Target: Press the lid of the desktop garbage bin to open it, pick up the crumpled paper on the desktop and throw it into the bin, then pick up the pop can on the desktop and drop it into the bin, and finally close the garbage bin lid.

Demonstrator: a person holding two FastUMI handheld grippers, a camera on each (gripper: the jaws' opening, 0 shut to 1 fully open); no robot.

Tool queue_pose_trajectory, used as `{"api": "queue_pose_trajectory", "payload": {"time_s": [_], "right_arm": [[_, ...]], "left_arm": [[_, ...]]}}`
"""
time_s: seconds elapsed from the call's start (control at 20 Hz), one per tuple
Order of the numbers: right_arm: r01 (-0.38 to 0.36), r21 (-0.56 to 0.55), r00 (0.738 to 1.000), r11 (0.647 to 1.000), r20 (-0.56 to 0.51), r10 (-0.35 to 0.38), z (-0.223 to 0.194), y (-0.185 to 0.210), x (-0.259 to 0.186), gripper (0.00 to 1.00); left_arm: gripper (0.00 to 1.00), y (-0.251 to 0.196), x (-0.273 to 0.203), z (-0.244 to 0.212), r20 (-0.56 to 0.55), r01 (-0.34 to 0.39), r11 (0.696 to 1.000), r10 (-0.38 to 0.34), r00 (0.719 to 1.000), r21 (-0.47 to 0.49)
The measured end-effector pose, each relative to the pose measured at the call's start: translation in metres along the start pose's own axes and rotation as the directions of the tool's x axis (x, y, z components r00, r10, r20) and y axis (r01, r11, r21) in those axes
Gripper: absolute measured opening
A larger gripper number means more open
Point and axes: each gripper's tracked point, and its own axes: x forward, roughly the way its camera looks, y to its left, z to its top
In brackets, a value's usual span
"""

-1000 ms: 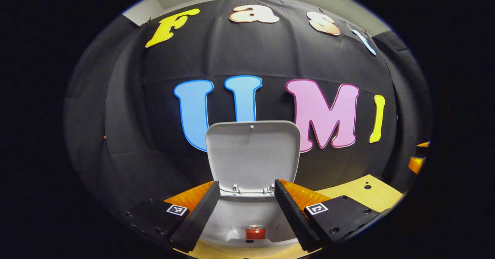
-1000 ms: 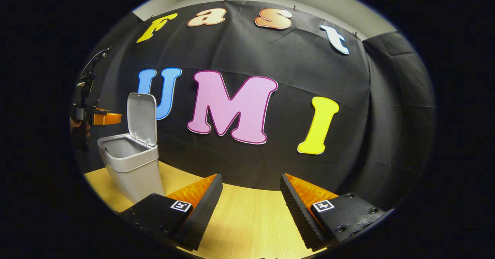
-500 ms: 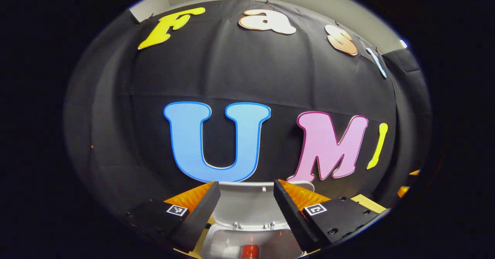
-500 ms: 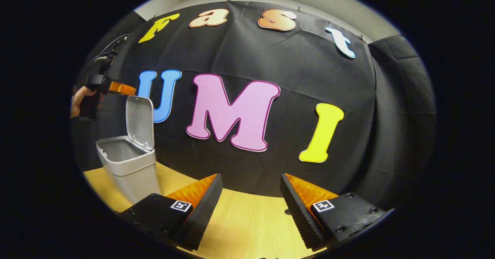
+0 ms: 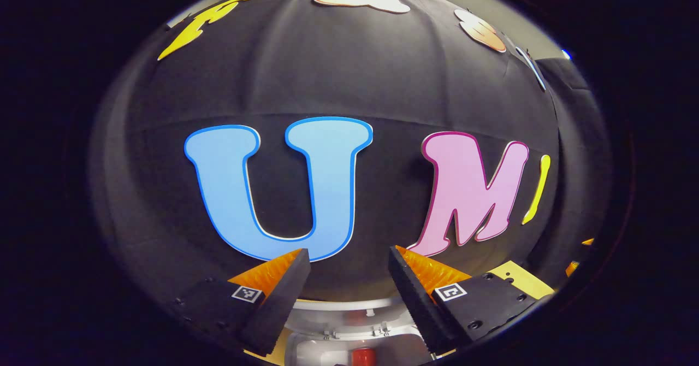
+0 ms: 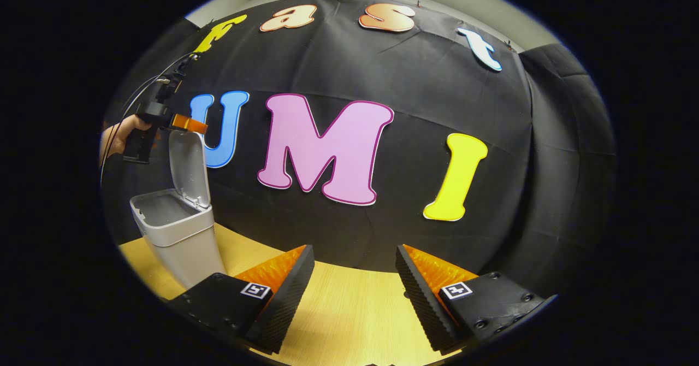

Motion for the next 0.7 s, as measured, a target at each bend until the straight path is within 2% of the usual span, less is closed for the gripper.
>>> {"api": "queue_pose_trajectory", "payload": {"time_s": [0.3,0.5,0.7], "right_arm": [[-0.039,0.005,0.996,0.999,-0.077,0.039,-0.028,0.024,0.008,0.97],[-0.069,-0.003,0.992,0.998,-0.108,0.068,-0.042,0.044,0.008,0.97],[-0.083,-0.024,0.988,0.996,-0.132,0.080,-0.057,0.054,0.005,0.97]], "left_arm": [[0.97,-0.004,-0.061,-0.039,-0.047,-0.016,1.000,0.017,0.999,0.013],[0.97,-0.006,-0.102,-0.094,-0.099,-0.030,0.999,0.033,0.995,0.027],[0.96,-0.009,-0.129,-0.160,-0.153,0.000,1.000,0.002,0.988,0.016]]}}
